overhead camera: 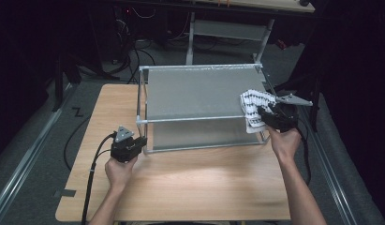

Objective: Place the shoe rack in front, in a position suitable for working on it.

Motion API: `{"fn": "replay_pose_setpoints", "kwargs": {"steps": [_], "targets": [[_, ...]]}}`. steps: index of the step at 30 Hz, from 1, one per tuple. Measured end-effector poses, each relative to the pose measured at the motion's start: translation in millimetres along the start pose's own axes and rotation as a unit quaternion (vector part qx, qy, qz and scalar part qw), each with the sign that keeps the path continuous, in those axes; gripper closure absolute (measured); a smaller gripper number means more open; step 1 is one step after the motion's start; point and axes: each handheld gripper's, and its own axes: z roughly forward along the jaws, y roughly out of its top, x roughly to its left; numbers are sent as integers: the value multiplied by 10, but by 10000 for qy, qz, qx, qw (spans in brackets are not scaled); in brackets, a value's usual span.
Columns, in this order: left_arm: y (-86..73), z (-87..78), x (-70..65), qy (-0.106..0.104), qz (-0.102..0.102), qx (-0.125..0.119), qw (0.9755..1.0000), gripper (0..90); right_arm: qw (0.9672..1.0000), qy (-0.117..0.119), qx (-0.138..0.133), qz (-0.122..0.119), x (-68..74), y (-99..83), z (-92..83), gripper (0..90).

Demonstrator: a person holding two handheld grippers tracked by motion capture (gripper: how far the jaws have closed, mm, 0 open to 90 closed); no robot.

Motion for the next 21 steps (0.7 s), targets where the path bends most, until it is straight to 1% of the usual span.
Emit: {"fn": "replay_pose_setpoints", "kwargs": {"steps": [4, 7, 8, 12, 21], "targets": [[3, 6, -5, -6, -2, 7, 10000, 791, 10000, 62, -4, 59, 42, 8, 27, 564], [7, 10, -8, -13, 6, 17, 10000, 791, 10000, 68, 30, 64, 84, 25, 43, 564], [8, 13, -12, -14, 13, 17, 10000, 792, 9999, 103, 47, 61, 106, 32, 50, 564], [11, 24, -29, -22, 58, 27, 10000, 792, 9998, 215, 58, -6, 195, 53, 79, 564], [14, 37, -51, -51, 48, 18, 10000, 792, 9988, 441, 81, -185, 458, 109, 142, 564]]}}
